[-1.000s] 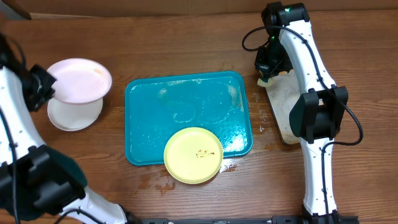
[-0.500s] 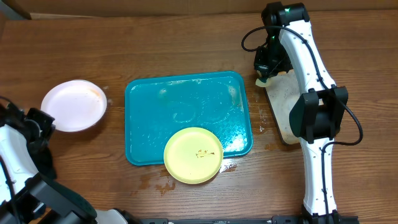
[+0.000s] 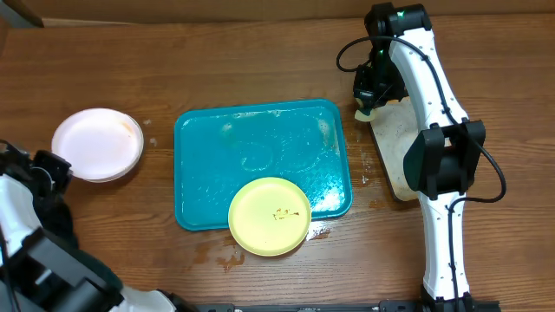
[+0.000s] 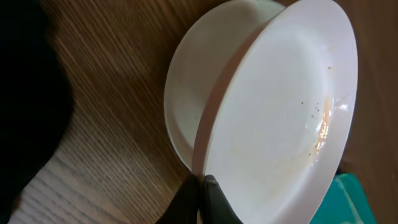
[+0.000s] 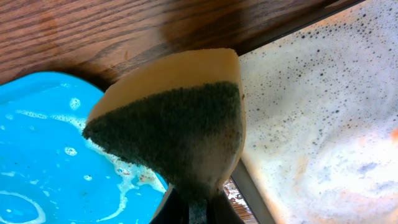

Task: Clean dirty plates on tray and stack at the side
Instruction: 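Release the plate and move the left gripper to the yellow plate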

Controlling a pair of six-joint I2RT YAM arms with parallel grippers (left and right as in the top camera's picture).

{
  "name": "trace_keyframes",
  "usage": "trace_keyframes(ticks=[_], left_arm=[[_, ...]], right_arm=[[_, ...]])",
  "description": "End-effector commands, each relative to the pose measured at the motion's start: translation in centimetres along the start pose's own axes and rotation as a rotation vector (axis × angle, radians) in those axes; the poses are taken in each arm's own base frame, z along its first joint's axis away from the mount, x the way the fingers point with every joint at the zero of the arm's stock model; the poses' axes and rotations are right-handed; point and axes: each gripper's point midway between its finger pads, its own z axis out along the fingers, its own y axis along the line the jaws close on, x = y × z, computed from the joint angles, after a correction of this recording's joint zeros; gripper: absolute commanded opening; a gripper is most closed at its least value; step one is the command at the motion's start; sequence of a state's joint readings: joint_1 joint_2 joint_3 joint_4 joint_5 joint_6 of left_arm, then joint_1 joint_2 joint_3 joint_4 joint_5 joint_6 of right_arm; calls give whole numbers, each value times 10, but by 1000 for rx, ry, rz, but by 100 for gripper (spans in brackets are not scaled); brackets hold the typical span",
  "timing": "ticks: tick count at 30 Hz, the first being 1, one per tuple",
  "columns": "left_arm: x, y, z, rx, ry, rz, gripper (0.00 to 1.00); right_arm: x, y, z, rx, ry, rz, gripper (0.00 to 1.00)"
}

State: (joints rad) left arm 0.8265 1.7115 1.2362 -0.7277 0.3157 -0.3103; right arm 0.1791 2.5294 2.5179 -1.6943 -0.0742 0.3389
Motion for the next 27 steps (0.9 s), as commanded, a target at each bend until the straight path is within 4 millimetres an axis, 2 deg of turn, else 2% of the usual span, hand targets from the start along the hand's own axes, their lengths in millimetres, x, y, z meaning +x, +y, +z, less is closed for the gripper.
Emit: trace_keyframes(ticks=[1, 5, 13, 14, 15, 17, 19, 21, 23, 27], left_arm=[[8, 2, 18, 12, 53, 7, 4], [4, 3, 23, 14, 41, 19, 12], [-7, 2, 23, 19, -2, 31, 12], [-7, 1, 23, 19, -1, 32, 15], [-6, -1, 23, 21, 1, 38, 22], [-3, -5, 25, 25, 9, 56, 41], [4, -16, 27, 42, 30, 85, 47], [14, -30, 29, 62, 56, 125, 39], [27, -50, 30, 79, 80, 182, 22], [55, -96, 26, 121, 110, 305, 17]], right_arm=[[-3, 4, -7, -17, -22, -15, 4], [-2, 4, -7, -20, -21, -29, 4], [-2, 4, -7, -20, -21, -29, 4], [-2, 4, -7, -20, -21, -29, 4], [-2, 4, -7, -20, -21, -29, 4], [-2, 4, -7, -19, -21, -30, 4], [-3, 4, -7, -20, -21, -28, 4], [-4, 1, -8, -20, -21, -23, 4], [-5, -2, -8, -20, -22, -20, 4], [-8, -9, -9, -23, -25, -3, 4]])
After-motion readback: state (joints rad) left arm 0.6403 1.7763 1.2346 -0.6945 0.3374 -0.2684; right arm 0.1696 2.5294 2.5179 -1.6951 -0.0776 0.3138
